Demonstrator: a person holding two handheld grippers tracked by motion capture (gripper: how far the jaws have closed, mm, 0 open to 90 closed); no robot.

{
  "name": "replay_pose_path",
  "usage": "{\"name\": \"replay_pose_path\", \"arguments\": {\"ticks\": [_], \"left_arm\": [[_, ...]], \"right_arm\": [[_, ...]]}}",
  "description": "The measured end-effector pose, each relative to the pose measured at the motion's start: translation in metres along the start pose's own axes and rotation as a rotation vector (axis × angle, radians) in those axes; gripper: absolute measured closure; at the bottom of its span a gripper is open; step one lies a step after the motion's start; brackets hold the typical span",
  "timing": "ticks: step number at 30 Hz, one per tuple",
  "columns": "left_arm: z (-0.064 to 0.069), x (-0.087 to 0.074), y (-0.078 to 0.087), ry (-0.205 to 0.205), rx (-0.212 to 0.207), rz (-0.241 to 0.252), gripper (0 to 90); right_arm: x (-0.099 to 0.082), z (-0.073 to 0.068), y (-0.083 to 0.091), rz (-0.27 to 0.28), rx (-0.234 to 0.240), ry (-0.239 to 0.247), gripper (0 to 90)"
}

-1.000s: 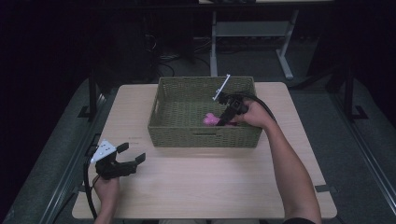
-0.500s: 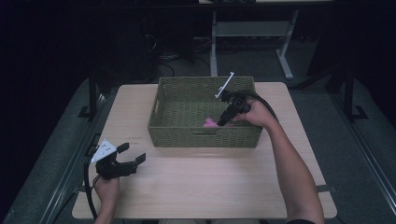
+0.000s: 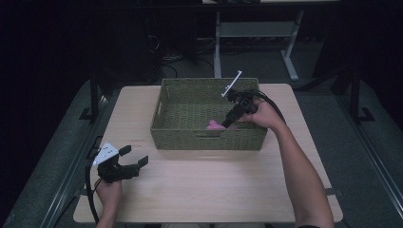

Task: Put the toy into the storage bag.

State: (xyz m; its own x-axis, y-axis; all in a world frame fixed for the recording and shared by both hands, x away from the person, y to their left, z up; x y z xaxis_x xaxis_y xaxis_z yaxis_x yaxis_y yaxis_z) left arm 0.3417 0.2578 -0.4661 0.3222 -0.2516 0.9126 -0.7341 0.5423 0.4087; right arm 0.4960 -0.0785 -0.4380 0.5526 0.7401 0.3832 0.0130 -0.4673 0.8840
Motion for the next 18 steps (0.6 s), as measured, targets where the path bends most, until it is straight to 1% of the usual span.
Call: {"name": "replay_pose_path", "arguments": {"ticks": [3,6,7,9,12,16,18], "left_arm": [[0.001,-0.001,0.0,-0.006,-0.002,-0.007,13.6],[0.001,0.001,0.0,-0.002,-0.005,0.006,13.6],[0.001,0.001,0.0,-0.001,-0.005,0.005,13.6],[0.001,0.0,-0.001,-0.002,-0.008,0.0,13.6],[0.002,0.0,-0.001,-0.004,-0.009,-0.002,13.6],[0.002,0.0,-0.001,-0.007,-0.008,-0.003,13.6],[0.002,0.0,-0.001,-0.005,-0.007,-0.003,13.6]], "right_arm": [[0.001,-0.002,0.005,0.015,-0.005,-0.002,42.4],[0.002,-0.004,0.012,0.038,-0.009,0.0,41.8],[0.002,-0.005,0.015,0.045,-0.005,-0.003,41.4],[0.003,-0.005,0.02,0.06,-0.015,-0.01,40.9],[0.004,-0.007,0.026,0.082,-0.011,-0.013,40.3],[0.003,-0.01,0.031,0.087,-0.014,-0.009,39.5],[0.003,-0.01,0.035,0.103,-0.017,-0.013,39.0]]}}
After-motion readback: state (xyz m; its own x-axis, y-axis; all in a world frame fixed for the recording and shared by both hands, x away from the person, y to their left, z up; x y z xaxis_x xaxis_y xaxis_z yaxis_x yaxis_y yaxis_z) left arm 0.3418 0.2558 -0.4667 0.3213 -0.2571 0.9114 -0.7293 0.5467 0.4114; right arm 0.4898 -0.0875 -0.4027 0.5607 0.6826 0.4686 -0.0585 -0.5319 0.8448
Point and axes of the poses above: each handheld gripper's, and its own axes: y roughly backward along the jaws, x roughly out of its top, z roughly to its right, the point moved 8 cm from there along -y, roughly forward along the jaws, and after that the axes turned 7 degrees about -y, right-handed, at the moved point
